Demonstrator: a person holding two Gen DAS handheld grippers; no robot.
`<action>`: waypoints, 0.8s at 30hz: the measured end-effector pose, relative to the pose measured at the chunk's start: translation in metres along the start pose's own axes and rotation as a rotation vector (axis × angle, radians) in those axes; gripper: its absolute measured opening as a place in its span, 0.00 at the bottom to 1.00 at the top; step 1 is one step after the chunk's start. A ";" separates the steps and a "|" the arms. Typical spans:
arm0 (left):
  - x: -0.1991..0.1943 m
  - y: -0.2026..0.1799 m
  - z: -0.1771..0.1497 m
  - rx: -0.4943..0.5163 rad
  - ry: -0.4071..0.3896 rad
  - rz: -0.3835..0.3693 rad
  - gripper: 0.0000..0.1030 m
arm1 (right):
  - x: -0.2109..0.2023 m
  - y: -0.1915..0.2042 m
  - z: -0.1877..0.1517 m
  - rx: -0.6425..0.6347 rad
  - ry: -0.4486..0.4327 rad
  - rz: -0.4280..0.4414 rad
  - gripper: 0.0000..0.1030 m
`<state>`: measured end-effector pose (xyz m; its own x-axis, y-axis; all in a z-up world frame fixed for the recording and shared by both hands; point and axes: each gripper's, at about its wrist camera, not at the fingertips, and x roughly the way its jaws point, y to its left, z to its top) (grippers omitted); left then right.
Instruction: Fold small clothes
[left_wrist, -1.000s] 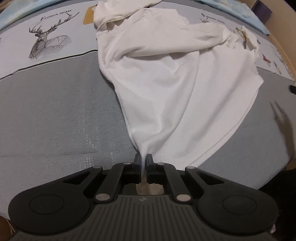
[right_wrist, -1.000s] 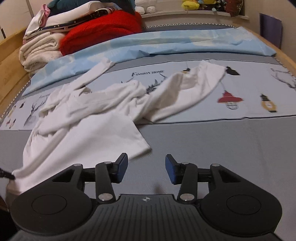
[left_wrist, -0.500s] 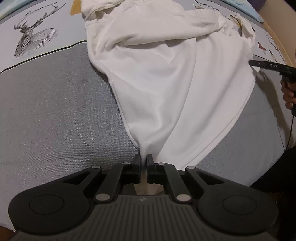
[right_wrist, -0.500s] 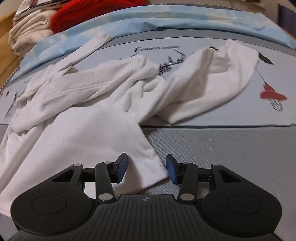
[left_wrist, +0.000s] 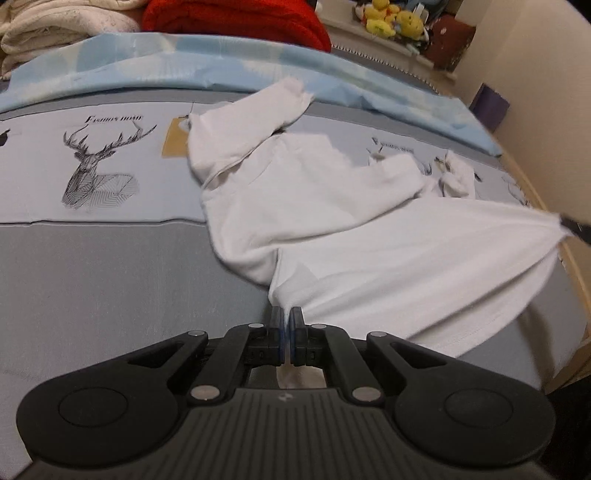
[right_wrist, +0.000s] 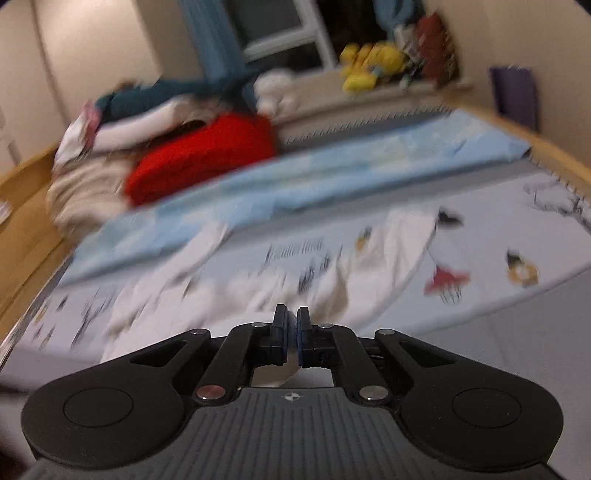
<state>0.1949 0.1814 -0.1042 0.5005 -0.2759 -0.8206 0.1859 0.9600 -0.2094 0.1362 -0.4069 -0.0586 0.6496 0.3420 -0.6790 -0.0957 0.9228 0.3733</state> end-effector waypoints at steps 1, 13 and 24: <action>0.002 0.002 -0.005 0.005 0.044 0.011 0.02 | 0.002 0.001 -0.016 -0.041 0.100 0.003 0.04; 0.025 0.003 -0.057 0.230 0.363 0.085 0.04 | 0.034 0.019 -0.095 -0.300 0.545 0.003 0.09; 0.036 -0.035 -0.038 0.293 0.271 -0.076 0.08 | 0.076 0.016 -0.059 -0.103 0.388 0.076 0.25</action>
<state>0.1739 0.1394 -0.1462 0.2419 -0.2853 -0.9274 0.4667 0.8722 -0.1465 0.1393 -0.3555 -0.1412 0.3067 0.4337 -0.8472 -0.2205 0.8983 0.3800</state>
